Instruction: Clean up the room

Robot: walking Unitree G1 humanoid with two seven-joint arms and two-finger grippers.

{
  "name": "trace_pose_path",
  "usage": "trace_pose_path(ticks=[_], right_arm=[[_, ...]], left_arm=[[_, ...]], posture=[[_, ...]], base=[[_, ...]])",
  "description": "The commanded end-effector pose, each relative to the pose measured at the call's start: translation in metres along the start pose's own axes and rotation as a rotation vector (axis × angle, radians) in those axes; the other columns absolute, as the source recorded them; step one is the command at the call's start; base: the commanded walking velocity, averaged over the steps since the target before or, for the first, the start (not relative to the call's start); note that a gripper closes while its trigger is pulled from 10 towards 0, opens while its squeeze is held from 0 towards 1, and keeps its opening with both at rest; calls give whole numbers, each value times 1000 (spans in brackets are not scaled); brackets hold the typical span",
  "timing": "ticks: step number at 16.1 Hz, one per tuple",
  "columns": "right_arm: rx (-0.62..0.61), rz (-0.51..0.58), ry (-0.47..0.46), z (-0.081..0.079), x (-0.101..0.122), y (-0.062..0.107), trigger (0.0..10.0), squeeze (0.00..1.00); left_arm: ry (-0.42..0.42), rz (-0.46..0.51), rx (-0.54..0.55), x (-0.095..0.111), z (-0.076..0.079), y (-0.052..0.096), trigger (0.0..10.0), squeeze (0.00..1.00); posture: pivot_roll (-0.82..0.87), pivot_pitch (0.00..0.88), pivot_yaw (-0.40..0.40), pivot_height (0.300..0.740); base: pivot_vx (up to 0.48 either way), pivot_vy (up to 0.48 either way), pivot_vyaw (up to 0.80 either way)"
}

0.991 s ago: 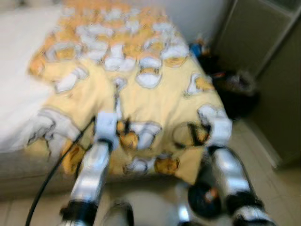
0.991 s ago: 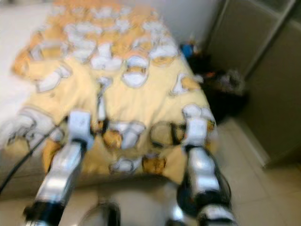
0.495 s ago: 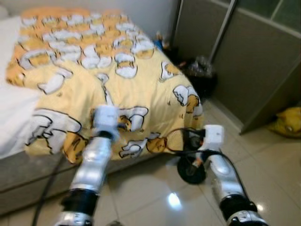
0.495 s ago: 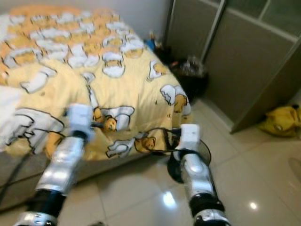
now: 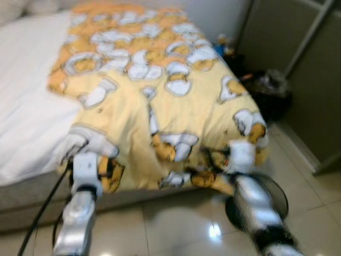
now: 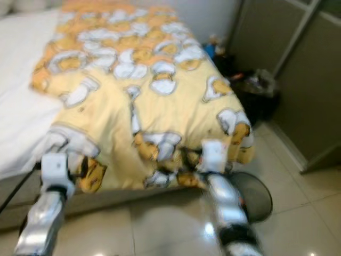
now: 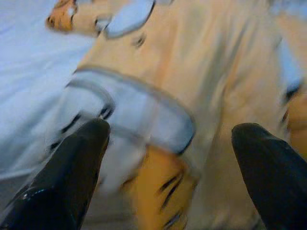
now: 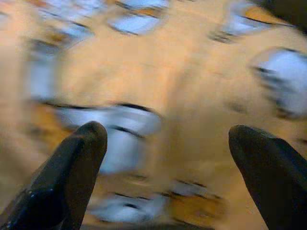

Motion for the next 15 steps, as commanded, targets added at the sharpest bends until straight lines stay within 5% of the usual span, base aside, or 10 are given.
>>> trace_pose_path(ticks=[1, 6, 11, 15], right_arm=[[23, -4, -15, -5, 1, -3, 10000, 0], [107, 6, 6, -23, 7, -8, 10000, 0], [75, 0, 20, -17, 3, -4, 10000, 0], [55, -7, 17, -15, 3, -4, 10000, 0]], left_arm=[[16, 33, -11, 8, 9, -2, 10000, 0], [-92, 101, -73, 27, 24, -19, 10000, 0], [-48, 124, -124, 28, 39, -16, 10000, 0], [-85, 155, -179, 37, 48, -22, 10000, 0]], posture=[[174, 0, -85, 740], [174, 0, -89, 740], [161, 0, -80, 740], [158, 0, -81, 740]], base=[[0, 0, 544], [0, 0, 418], [0, 0, 283], [480, 0, 627]])
Point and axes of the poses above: a point about 5 cm out from each wrist's last joint towards the gripper, its own y axis pointing back from the gripper into the wrist, its own x axis along the axis of the wrist's last joint, z = x × y, the point moved 1 cm from there along -y, pointing out of the wrist towards the gripper, and after that the axes turned 8 degrees about y, right-handed, at the moved point
